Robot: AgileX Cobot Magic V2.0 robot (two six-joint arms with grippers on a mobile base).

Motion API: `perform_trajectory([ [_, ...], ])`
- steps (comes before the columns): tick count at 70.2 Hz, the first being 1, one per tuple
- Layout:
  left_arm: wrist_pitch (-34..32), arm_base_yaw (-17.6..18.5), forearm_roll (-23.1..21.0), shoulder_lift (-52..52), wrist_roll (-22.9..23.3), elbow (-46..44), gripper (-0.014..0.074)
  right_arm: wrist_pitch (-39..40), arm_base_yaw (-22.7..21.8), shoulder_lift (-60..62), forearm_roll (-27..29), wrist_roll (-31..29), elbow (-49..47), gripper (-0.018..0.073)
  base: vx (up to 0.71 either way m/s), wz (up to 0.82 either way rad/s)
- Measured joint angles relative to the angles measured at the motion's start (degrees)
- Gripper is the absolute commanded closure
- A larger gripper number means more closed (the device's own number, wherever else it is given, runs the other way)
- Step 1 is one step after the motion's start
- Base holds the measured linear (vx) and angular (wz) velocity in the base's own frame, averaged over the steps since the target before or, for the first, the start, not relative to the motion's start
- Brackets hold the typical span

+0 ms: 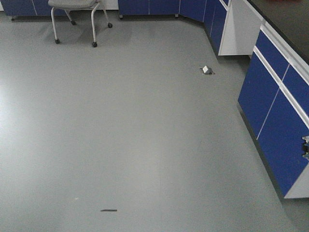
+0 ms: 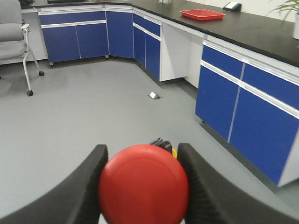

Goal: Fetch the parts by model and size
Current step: 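Drive the base away from the bench holding both buttons, then drive the base to the bench with the red tray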

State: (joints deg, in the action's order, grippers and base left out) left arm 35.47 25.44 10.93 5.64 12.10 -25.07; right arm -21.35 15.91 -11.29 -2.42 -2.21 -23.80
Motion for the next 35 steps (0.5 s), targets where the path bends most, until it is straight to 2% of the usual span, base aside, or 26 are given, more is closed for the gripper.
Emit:
perform_trajectory([
  [35,0.00,0.00,0.00,0.00,0.00,0.00,0.0603,0.00,0.00,0.00,0.00,0.00,0.00,0.0569,0.72,0.09],
])
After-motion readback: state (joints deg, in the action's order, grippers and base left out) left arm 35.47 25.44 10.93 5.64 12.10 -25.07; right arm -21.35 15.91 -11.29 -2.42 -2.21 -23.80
